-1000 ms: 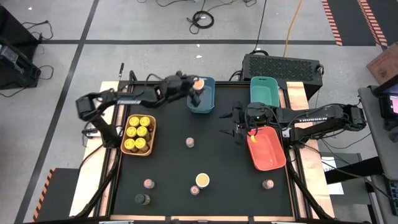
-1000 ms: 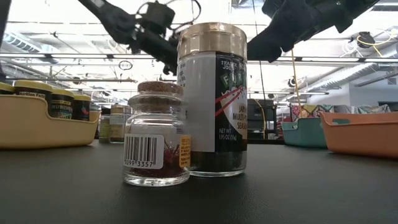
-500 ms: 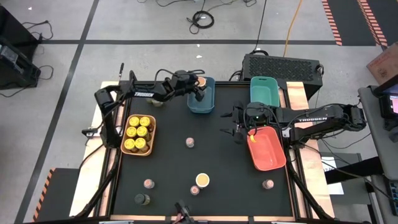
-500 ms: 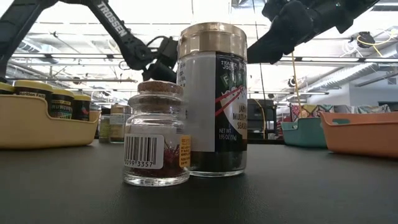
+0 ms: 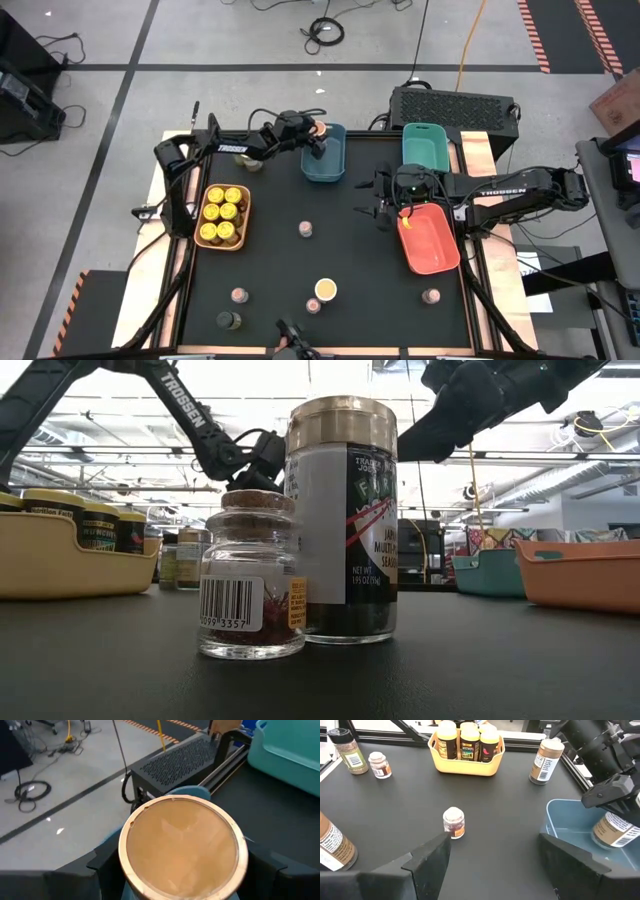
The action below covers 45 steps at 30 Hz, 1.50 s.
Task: Sort spices by type
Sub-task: Put the large brown seasoning bottle into the blue bin
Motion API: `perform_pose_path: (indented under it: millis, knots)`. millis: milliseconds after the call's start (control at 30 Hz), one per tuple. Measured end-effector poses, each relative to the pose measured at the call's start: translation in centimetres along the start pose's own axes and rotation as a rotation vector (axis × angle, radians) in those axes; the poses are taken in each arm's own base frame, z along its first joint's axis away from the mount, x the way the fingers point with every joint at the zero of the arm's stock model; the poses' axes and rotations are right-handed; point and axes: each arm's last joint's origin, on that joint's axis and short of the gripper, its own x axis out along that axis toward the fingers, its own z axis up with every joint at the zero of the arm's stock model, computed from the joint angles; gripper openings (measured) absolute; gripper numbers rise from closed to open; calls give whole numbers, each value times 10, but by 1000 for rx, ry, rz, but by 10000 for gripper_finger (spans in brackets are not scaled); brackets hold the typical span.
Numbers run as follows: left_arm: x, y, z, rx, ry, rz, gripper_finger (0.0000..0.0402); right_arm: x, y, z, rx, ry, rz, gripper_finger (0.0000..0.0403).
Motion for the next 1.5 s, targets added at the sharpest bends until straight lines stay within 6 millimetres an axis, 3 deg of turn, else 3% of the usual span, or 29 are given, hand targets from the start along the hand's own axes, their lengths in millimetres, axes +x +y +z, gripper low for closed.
perform_pose_path:
  millis: [433,633,1167,1333,1500]
  knots:
    - [5,-1,-6,-2,8,-3,278,0,0,1,34,-6,1,293]
    - [5,-1,-6,-1,6,-1,331,0,0,1,43,-7,4,293]
    - [-3,-1,6,30,-32,-1,342,0,0,1,47,-6,4,293]
    - [-19,-2,26,25,-97,-36,342,0,0,1,31,-6,4,293]
    - [-57,-7,55,28,-119,-83,343,0,0,0,27,-5,4,293]
